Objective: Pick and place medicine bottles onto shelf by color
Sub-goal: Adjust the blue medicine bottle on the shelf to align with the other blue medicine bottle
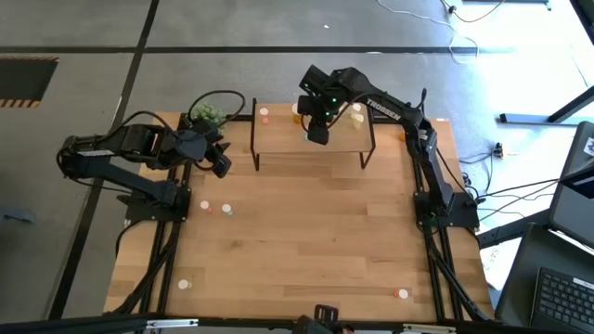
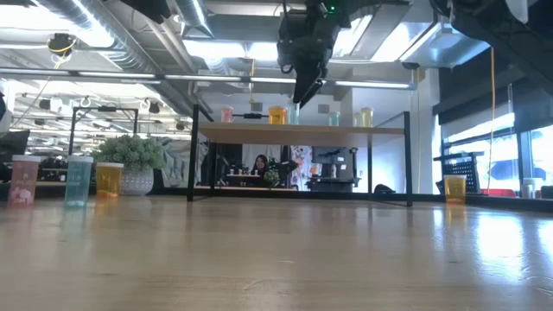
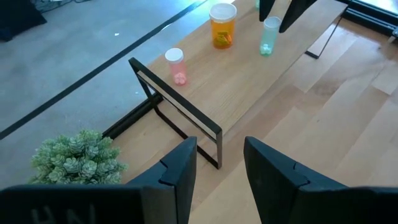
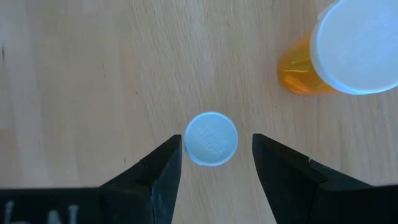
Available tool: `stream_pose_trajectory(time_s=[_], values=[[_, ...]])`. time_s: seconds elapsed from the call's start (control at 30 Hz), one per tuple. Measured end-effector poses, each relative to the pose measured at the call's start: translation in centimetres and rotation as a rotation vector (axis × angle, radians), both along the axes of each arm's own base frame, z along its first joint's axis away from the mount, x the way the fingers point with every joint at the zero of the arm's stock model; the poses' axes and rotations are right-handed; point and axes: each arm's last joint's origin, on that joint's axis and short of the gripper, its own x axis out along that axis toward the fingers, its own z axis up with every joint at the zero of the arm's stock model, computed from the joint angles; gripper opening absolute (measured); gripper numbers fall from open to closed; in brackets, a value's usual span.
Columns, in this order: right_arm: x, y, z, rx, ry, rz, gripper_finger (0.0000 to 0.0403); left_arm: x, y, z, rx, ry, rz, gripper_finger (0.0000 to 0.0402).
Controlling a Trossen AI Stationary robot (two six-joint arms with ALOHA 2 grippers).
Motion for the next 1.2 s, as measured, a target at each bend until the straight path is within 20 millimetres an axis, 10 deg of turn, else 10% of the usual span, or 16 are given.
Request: stream_pose_trajectory(time_s=[1.2], values=[[-0.03, 0.01, 0.01, 0.000, 0.002, 0.000, 0.0122, 0.00, 0.00, 0.00, 0.000, 0.000, 0.000, 0.0128]])
